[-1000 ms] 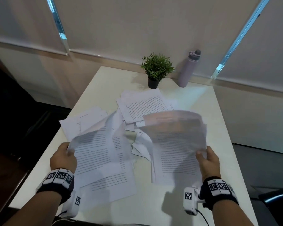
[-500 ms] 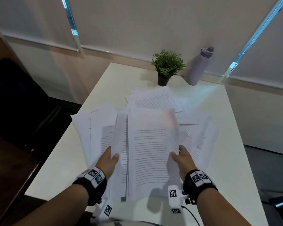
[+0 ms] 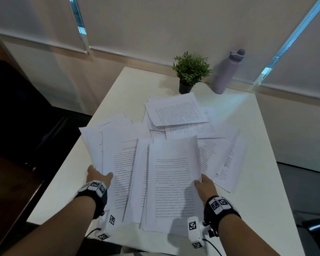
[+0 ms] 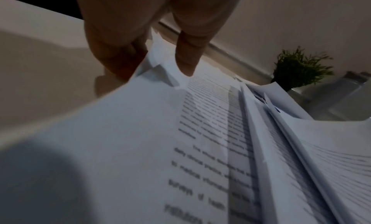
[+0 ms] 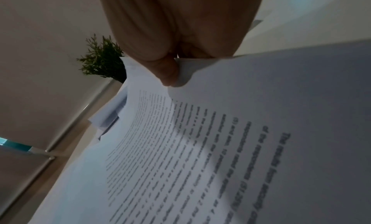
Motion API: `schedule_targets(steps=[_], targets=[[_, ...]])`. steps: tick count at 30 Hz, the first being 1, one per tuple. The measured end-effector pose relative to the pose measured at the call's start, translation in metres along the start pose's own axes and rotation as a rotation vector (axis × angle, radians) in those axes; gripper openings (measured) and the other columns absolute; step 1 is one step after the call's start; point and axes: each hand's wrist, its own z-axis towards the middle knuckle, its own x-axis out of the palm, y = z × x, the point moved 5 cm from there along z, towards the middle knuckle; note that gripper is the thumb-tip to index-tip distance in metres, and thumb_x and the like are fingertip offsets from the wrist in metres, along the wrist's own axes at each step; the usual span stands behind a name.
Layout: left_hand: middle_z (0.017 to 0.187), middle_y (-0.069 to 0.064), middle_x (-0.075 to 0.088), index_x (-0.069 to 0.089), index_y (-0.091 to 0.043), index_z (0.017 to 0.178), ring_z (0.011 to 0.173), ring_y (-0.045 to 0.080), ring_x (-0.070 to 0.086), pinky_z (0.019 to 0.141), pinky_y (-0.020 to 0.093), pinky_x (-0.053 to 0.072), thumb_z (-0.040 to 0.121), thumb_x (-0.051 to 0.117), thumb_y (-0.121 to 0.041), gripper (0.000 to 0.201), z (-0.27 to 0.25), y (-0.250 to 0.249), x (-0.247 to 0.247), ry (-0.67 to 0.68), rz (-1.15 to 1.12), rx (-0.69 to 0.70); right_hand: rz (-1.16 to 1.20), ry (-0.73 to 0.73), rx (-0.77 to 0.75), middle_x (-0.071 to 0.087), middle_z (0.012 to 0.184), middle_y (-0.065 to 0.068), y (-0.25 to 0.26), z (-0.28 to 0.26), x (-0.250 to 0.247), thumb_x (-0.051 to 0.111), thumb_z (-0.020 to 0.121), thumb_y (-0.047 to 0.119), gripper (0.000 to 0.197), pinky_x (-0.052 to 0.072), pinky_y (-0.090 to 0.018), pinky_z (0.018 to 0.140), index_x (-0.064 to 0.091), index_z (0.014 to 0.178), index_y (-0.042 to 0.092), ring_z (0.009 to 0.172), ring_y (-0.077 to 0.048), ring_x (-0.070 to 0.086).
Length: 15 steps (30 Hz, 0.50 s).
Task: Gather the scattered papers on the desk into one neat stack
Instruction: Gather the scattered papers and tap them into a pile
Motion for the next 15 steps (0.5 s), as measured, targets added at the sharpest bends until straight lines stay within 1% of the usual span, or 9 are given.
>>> schedule_targets(steps=[3,5,7,8,10,11,12,13,15], targets=[[0.134,0.021,0.049,0.030,-0.003,0.139,0.115,0.036,0.053,0.096,0.038,0.042,0.084,0.059,-0.011,0.063,0.002,-0.005,0.005,0.055,0.065,0.066,0.058,0.051,0.000,0.062,0.105,-0.015,0.005,-0.005,0.011,0.044,0.091,0.003,0.020,0.050,-0.038,0.092,0.054,0.109,0.007,0.091,-0.026,0.058],[0.114,0.018,0.058,0.043,-0.005,0.125,0.093,0.030,0.055,0.083,0.033,0.044,0.085,0.050,-0.003,0.042,-0.003,-0.007,0.006,0.051,0.057,0.125,0.068,0.085,-0.018,0.061,0.102,-0.012,0.011,-0.009,0.017,0.046,0.088,-0.002,0.028,0.051,-0.034,0.082,0.048,0.113,0.012,0.088,-0.025,0.058],[0.091,0.010,0.058,0.048,-0.008,0.112,0.083,0.025,0.051,0.075,0.029,0.041,0.085,0.044,0.002,0.029,-0.011,-0.006,0.002,0.033,0.004,0.174,0.066,0.118,-0.035,0.059,0.098,-0.009,0.014,-0.011,0.023,0.048,0.085,-0.008,0.039,0.049,-0.024,0.070,0.043,0.115,0.016,0.082,-0.020,0.057],[0.089,0.007,0.055,0.049,-0.009,0.114,0.081,0.024,0.050,0.072,0.028,0.041,0.085,0.043,0.002,0.032,-0.014,-0.003,0.000,0.030,-0.020,0.181,0.064,0.126,-0.039,0.059,0.099,-0.010,0.014,-0.012,0.025,0.049,0.084,-0.009,0.043,0.049,-0.023,0.069,0.043,0.117,0.017,0.082,-0.019,0.058],[0.094,0.005,0.054,0.046,-0.008,0.125,0.081,0.023,0.051,0.070,0.028,0.043,0.083,0.046,0.004,0.043,-0.018,0.007,-0.003,0.061,-0.060,0.171,0.054,0.143,-0.041,0.061,0.109,-0.011,0.015,-0.014,0.027,0.050,0.083,-0.007,0.044,0.052,-0.032,0.085,0.048,0.122,0.013,0.094,-0.023,0.059],[0.099,0.007,0.054,0.042,-0.008,0.130,0.084,0.023,0.052,0.073,0.029,0.044,0.081,0.049,0.005,0.051,-0.020,0.011,-0.006,0.086,-0.081,0.155,0.054,0.148,-0.037,0.063,0.114,-0.012,0.014,-0.014,0.027,0.051,0.082,-0.005,0.043,0.051,-0.038,0.093,0.051,0.123,0.011,0.102,-0.026,0.060],[0.107,0.011,0.056,0.037,-0.009,0.135,0.088,0.024,0.052,0.077,0.030,0.044,0.079,0.053,0.007,0.060,-0.019,0.018,-0.008,0.108,-0.099,0.133,0.066,0.155,-0.026,0.064,0.115,-0.012,0.013,-0.014,0.026,0.051,0.082,-0.004,0.042,0.049,-0.042,0.097,0.055,0.121,0.010,0.105,-0.028,0.060],[0.115,0.015,0.056,0.031,-0.010,0.139,0.093,0.026,0.053,0.082,0.032,0.045,0.078,0.057,0.008,0.068,-0.021,0.022,-0.011,0.122,-0.113,0.120,0.095,0.161,-0.011,0.067,0.112,-0.011,0.011,-0.014,0.024,0.050,0.082,-0.004,0.039,0.050,-0.043,0.096,0.059,0.117,0.011,0.104,-0.028,0.062],[0.128,0.014,0.052,0.023,-0.014,0.144,0.108,0.031,0.054,0.094,0.037,0.043,0.078,0.065,0.002,0.079,-0.022,0.029,-0.017,0.137,-0.132,0.126,0.167,0.163,0.012,0.070,0.100,-0.004,0.010,-0.017,0.018,0.048,0.083,-0.006,0.036,0.054,-0.037,0.084,0.063,0.107,0.016,0.096,-0.024,0.064]])
